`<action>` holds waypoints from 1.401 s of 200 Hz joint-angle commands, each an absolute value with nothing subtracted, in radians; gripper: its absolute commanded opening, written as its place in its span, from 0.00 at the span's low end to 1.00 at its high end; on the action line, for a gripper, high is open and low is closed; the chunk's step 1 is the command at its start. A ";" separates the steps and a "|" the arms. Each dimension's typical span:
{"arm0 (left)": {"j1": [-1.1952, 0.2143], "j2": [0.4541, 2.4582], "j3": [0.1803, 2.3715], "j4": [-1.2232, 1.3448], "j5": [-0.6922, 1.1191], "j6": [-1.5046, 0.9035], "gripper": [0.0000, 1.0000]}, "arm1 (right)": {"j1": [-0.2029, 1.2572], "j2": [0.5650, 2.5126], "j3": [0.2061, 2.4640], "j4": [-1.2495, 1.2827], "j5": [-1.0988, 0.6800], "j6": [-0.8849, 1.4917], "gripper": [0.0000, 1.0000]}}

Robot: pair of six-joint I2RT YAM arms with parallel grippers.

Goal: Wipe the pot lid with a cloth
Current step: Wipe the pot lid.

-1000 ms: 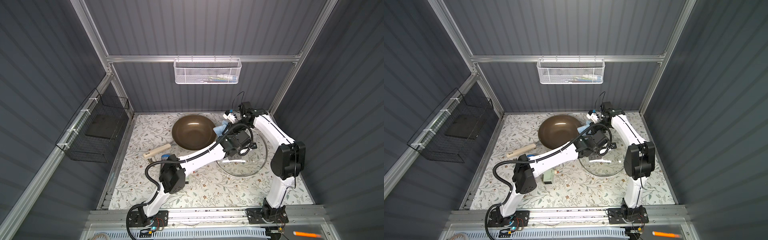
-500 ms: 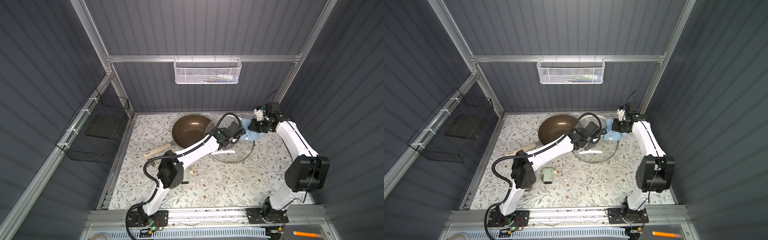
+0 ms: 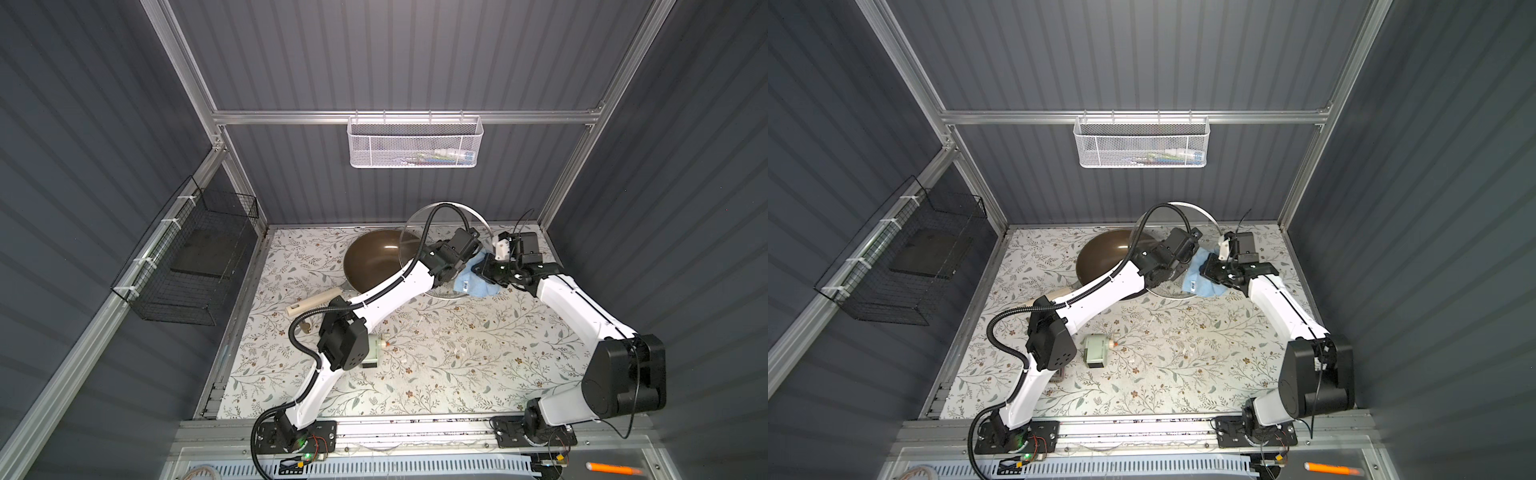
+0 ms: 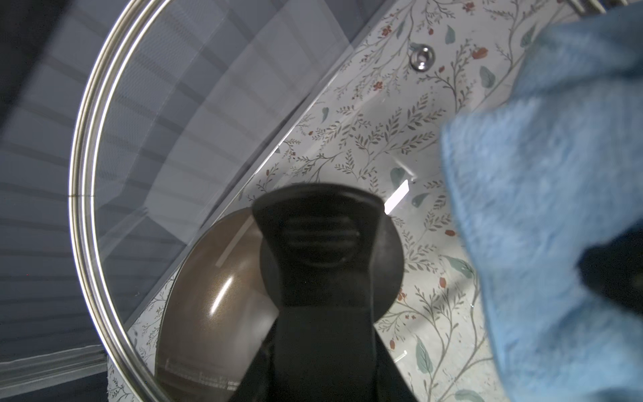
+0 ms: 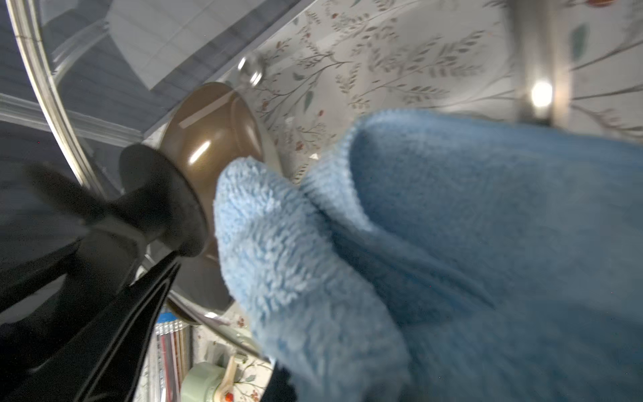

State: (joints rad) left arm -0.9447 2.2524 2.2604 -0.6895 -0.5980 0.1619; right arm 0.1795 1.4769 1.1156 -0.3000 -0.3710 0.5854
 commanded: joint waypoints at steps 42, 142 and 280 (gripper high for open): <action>-0.942 2.137 2.349 -0.372 -0.662 -0.061 0.00 | 0.354 1.555 1.106 0.040 -0.383 0.808 0.00; -0.922 1.972 2.140 -0.284 -0.725 -0.102 0.00 | 0.292 1.535 1.067 0.012 -0.149 0.714 0.00; -0.905 1.988 2.184 -0.278 -0.714 -0.230 0.00 | 0.470 1.568 0.906 0.413 -0.214 0.977 0.00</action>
